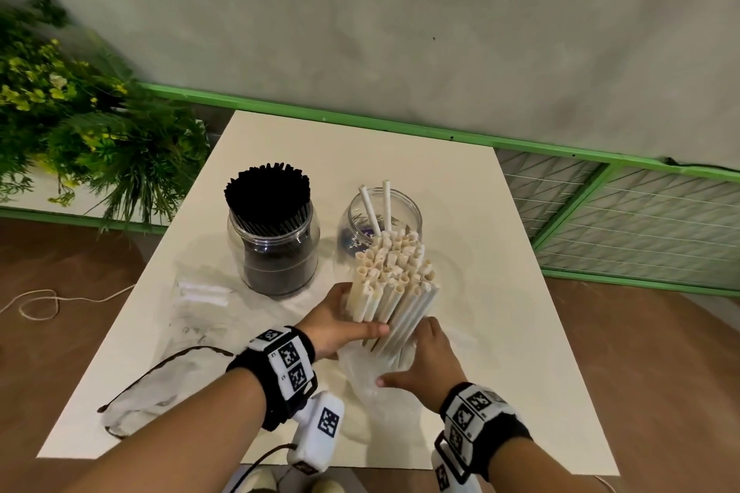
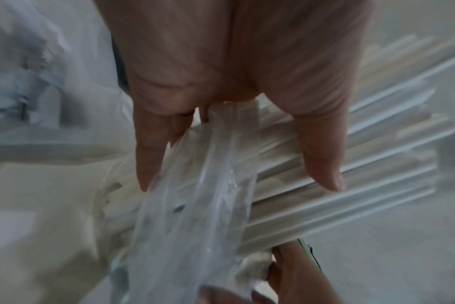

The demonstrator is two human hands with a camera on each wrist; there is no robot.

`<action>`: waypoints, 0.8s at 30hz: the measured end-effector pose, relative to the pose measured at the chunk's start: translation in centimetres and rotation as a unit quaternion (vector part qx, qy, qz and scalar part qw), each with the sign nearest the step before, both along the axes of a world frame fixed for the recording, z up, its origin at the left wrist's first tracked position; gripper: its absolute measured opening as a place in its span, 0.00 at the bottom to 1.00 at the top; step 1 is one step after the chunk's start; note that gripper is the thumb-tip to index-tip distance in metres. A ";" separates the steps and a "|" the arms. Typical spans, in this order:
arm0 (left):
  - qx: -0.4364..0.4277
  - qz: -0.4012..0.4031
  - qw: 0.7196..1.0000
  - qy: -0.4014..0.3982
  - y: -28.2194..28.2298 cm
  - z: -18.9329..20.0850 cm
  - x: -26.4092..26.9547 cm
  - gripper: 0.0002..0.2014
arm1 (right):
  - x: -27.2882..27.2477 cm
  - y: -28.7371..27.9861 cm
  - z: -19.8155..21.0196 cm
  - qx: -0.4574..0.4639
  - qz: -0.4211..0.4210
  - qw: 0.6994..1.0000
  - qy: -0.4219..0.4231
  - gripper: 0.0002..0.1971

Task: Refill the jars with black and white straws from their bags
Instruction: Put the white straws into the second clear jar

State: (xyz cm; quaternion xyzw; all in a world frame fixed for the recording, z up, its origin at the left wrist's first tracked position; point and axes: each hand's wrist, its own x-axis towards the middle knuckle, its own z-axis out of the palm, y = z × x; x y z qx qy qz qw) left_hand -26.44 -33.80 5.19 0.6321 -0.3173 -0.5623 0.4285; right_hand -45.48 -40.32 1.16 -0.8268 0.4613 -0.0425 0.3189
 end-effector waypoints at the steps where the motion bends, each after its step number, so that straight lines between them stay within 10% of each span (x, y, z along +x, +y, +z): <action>1: -0.010 -0.002 1.000 0.003 0.0 -0.2 -0.2 0.41 | 0.4 0.1 0.0 -0.012 0.001 1.000 -0.017 0.52; 10: -0.108 0.014 0.994 0.001 3.4 3.9 0.9 0.40 | 1.0 1.4 5.6 -0.162 0.092 0.981 -0.063 0.46; 24: -0.135 0.176 0.974 -0.046 14.5 11.2 14.5 0.43 | 18.3 7.6 11.3 -0.136 0.211 0.956 -0.154 0.47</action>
